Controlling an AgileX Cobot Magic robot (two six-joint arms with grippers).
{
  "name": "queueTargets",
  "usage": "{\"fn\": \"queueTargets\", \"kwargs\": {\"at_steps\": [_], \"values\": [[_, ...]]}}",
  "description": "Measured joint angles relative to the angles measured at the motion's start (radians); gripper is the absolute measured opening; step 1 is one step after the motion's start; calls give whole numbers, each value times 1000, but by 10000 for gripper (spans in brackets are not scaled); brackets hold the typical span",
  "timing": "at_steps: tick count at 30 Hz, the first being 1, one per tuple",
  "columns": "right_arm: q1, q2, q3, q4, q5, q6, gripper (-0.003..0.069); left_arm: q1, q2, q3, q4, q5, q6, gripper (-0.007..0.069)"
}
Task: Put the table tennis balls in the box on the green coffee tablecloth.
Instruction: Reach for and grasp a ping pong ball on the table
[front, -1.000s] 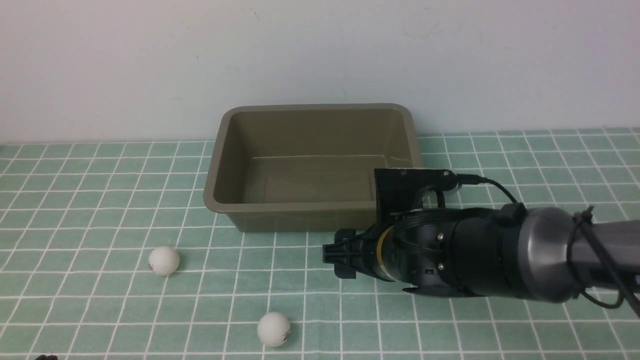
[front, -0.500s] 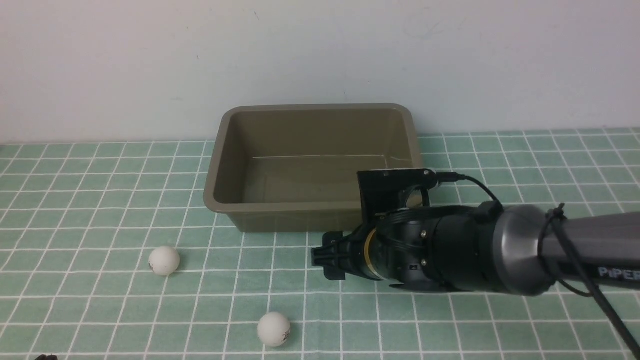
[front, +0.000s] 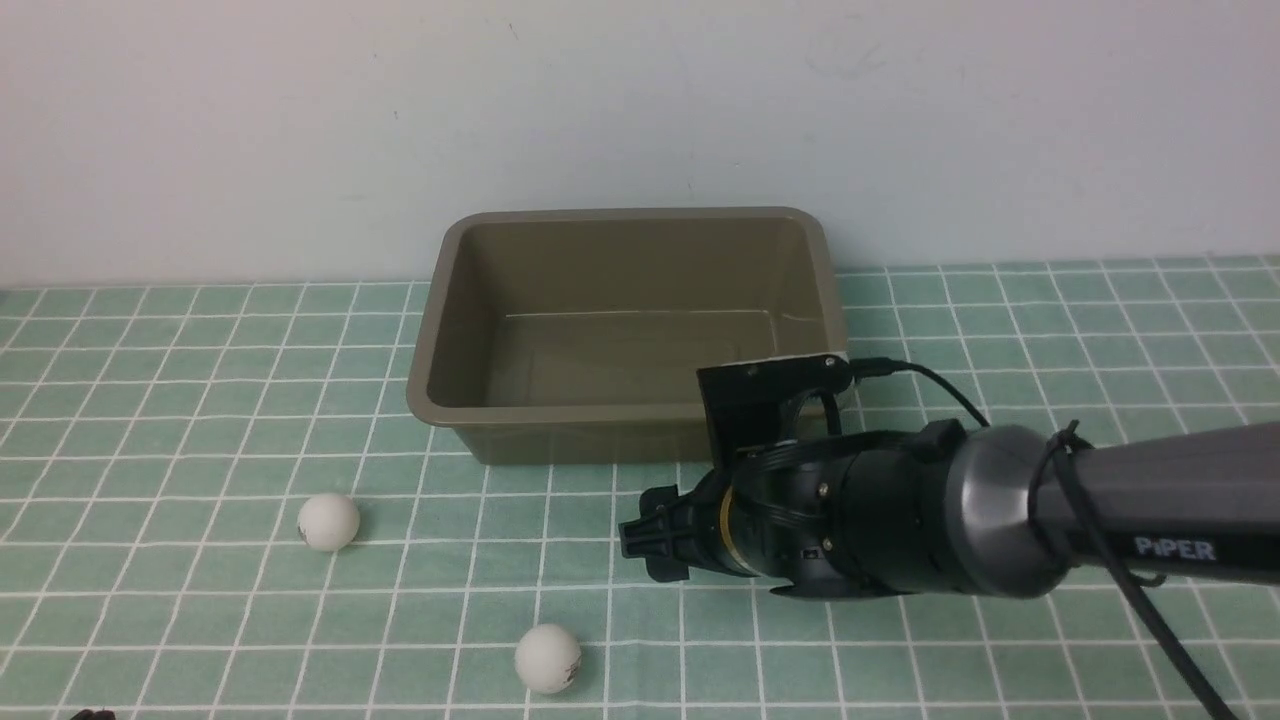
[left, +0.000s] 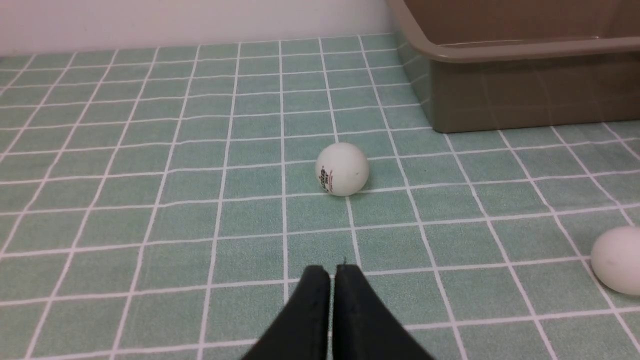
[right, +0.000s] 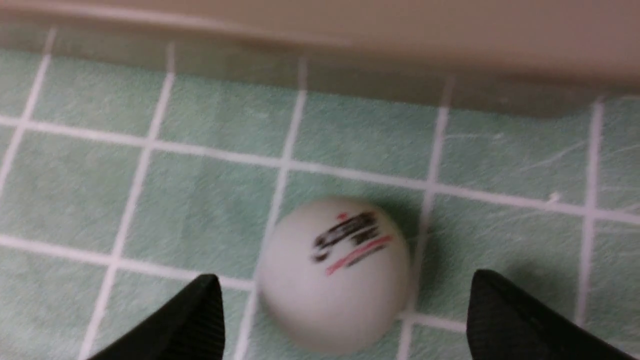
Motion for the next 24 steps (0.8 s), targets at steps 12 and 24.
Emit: {"fn": "queueTargets", "kwargs": {"at_steps": [12,24], "values": [[-33,8,-1,-21,-84,0,589,0,0,0,0,0,0,-4],[-33,38,-3,-37,-71,0,487,0,0,0,0,0,0,-4]]}}
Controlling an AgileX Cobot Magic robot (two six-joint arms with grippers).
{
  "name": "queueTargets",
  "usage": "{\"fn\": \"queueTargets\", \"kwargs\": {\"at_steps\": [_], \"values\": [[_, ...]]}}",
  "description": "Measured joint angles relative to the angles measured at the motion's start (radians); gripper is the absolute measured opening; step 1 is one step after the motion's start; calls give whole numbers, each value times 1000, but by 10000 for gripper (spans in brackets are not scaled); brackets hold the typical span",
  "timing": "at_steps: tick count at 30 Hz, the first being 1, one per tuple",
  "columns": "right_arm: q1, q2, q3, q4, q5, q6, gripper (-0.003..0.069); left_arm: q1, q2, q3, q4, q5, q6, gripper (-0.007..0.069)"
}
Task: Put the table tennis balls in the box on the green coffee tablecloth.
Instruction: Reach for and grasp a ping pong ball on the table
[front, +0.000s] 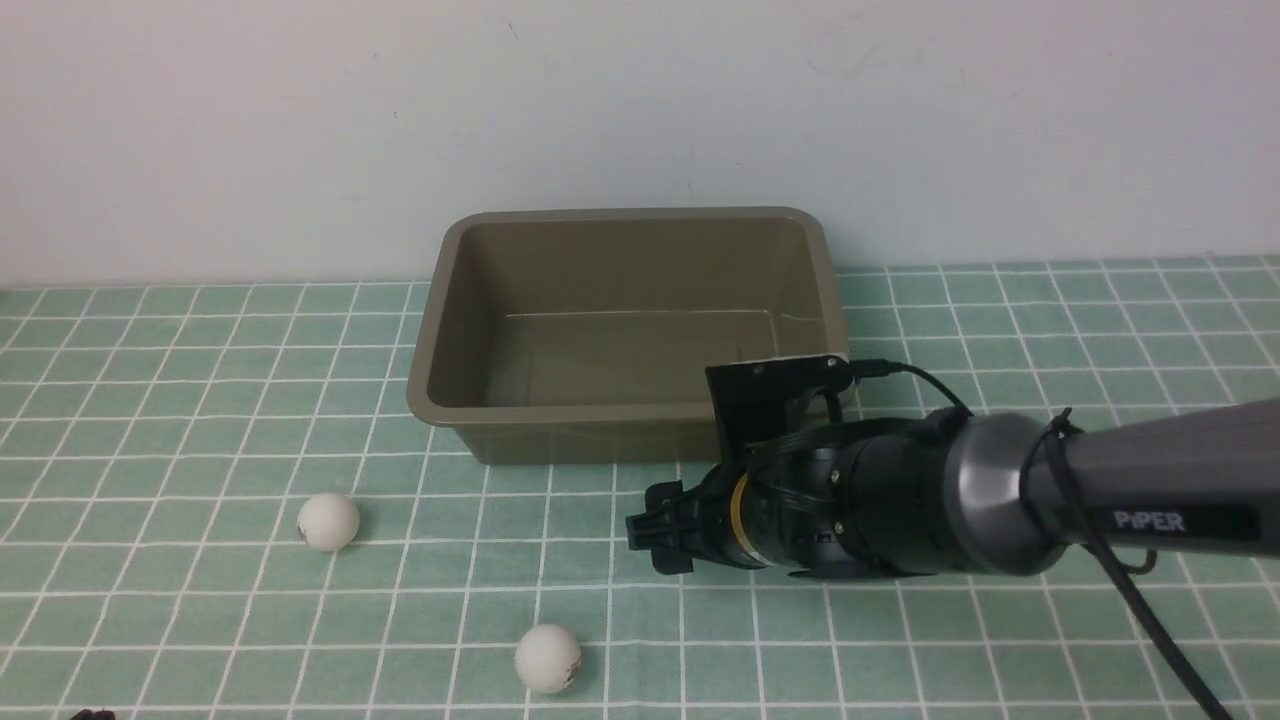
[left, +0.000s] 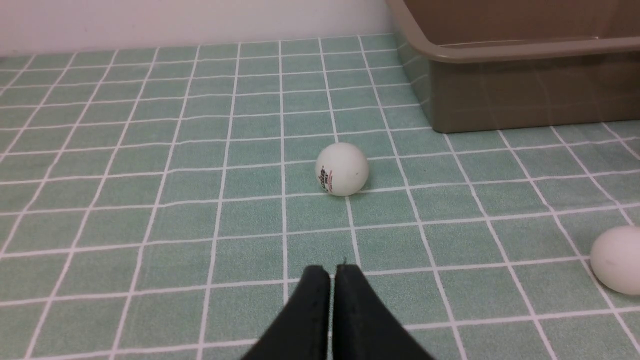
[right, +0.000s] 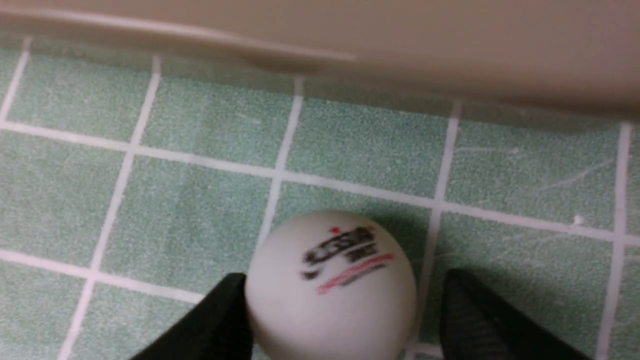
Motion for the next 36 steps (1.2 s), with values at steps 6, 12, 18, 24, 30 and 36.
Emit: {"fn": "queueTargets", "kwargs": {"at_steps": [6,12,18,24,30,36], "values": [[-3,2,0,-13,9,0,361,0,0,0,0,0,0,-4],[-3,2,0,-19,7,0,361,0,0,0,0,0,0,-4],[41,-7,0,-17,7,0,361,0,0,0,0,0,0,-4],[156,-70,0,-12,72,0,361,0,0,0,0,0,0,-4],[270,-186,0,-40,162,-3,361,0,0,0,0,0,0,-4],[255,-313,-2,-163,167,17,361,0,0,0,0,0,0,-4]]}}
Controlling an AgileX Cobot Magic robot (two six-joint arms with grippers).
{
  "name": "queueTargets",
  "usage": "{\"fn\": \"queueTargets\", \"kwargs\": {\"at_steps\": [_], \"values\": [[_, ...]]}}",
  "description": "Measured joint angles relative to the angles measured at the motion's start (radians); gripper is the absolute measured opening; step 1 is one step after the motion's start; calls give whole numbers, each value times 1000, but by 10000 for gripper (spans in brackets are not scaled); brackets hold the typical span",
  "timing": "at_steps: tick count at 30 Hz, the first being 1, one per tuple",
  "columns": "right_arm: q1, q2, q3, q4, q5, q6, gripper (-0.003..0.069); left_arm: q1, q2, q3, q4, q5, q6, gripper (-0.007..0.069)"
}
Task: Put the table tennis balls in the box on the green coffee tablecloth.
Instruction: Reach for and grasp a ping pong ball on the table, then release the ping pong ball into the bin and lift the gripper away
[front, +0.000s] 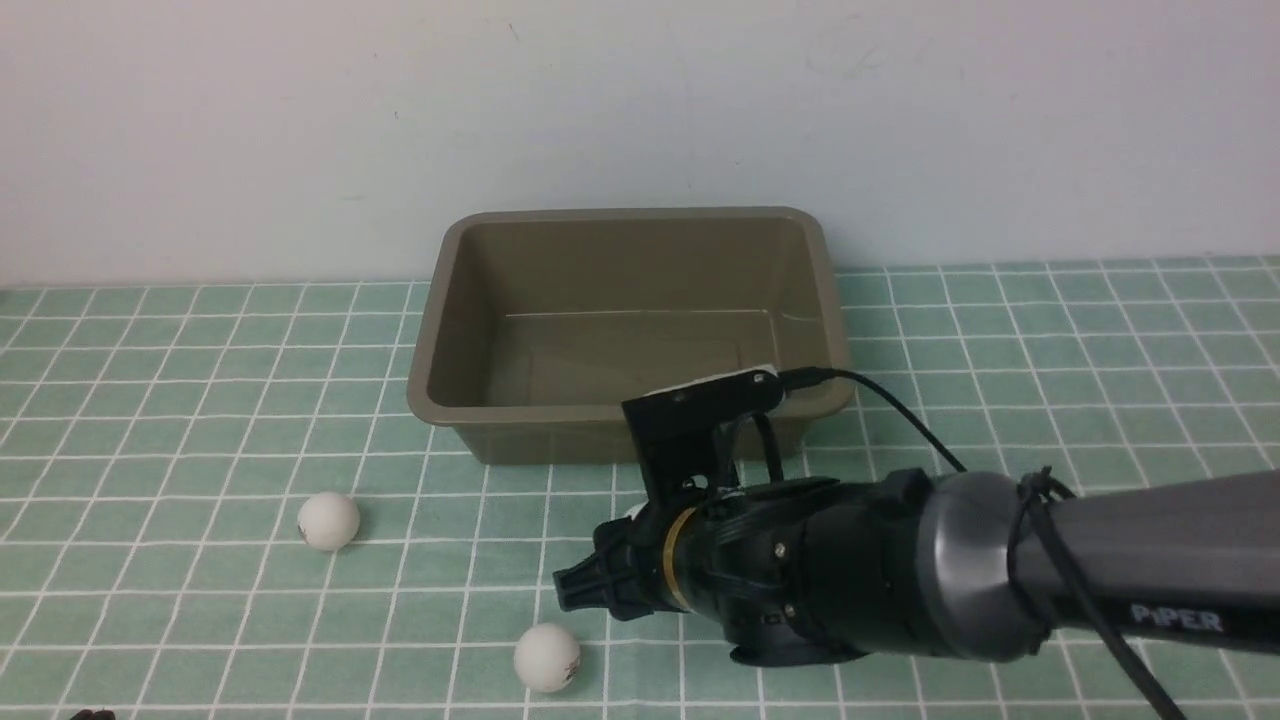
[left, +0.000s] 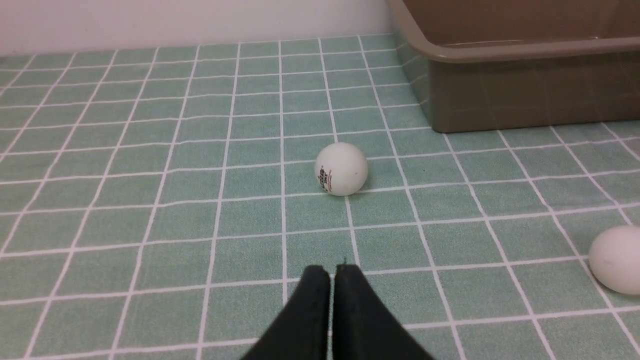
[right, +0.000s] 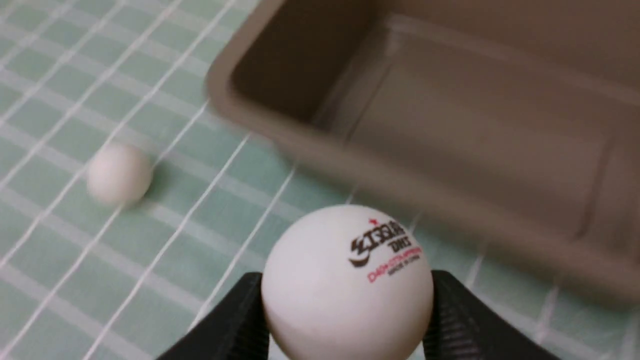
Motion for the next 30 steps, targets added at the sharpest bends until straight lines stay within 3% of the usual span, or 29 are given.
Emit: {"fn": "queueTargets", "kwargs": {"at_steps": [4,12,20,30], "values": [[-108,-16,-28,-38,-4,13,361,0,0,0,0,0,0,-4],[-313,67,-131,-57,-163,-11,361,0,0,0,0,0,0,-4],[-391,166,-179,-60,-241,-11,361,0,0,0,0,0,0,-4],[-406,261,-187,-63,-313,-11,361,0,0,-1,0,0,0,-4]]}}
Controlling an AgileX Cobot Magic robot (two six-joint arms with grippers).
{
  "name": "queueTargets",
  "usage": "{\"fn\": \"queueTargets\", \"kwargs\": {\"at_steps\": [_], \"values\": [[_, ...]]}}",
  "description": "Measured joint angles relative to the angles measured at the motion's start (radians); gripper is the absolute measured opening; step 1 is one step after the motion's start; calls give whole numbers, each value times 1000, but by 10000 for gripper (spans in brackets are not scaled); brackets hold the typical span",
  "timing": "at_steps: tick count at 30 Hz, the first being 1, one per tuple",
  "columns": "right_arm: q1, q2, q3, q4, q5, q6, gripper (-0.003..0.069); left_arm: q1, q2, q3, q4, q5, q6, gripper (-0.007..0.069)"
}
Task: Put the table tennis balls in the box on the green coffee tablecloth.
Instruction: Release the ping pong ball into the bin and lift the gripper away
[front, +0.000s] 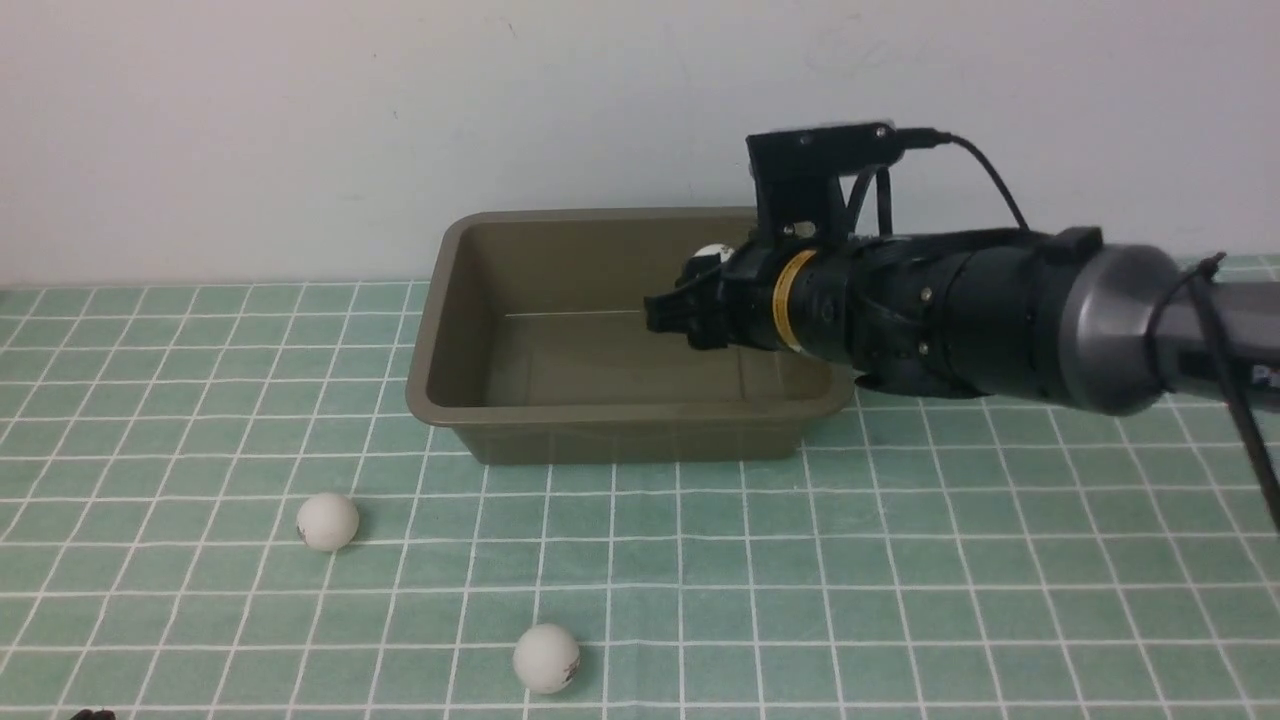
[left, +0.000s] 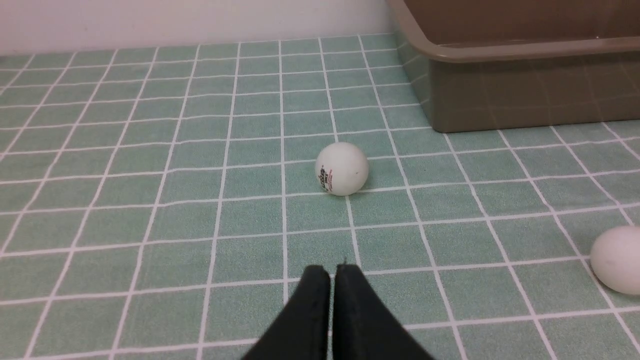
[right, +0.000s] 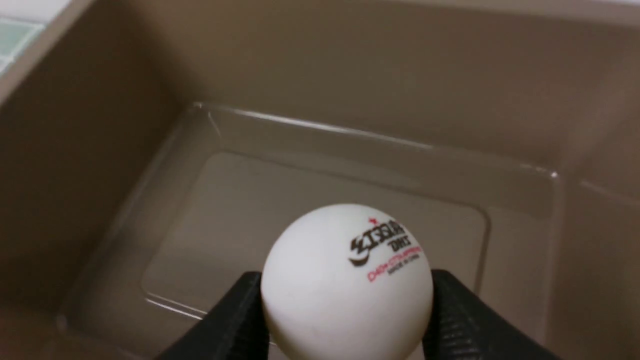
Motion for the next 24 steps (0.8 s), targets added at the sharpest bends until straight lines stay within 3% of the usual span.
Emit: {"fn": "queueTargets", "kwargs": {"at_steps": [18,24], "values": [[0,22,-1,-91,-30,-28,363,0,0,0,0,0,0,-4],[0,26,-1,-111,-36,-28,404,0,0,0,0,0,0,-4]]}}
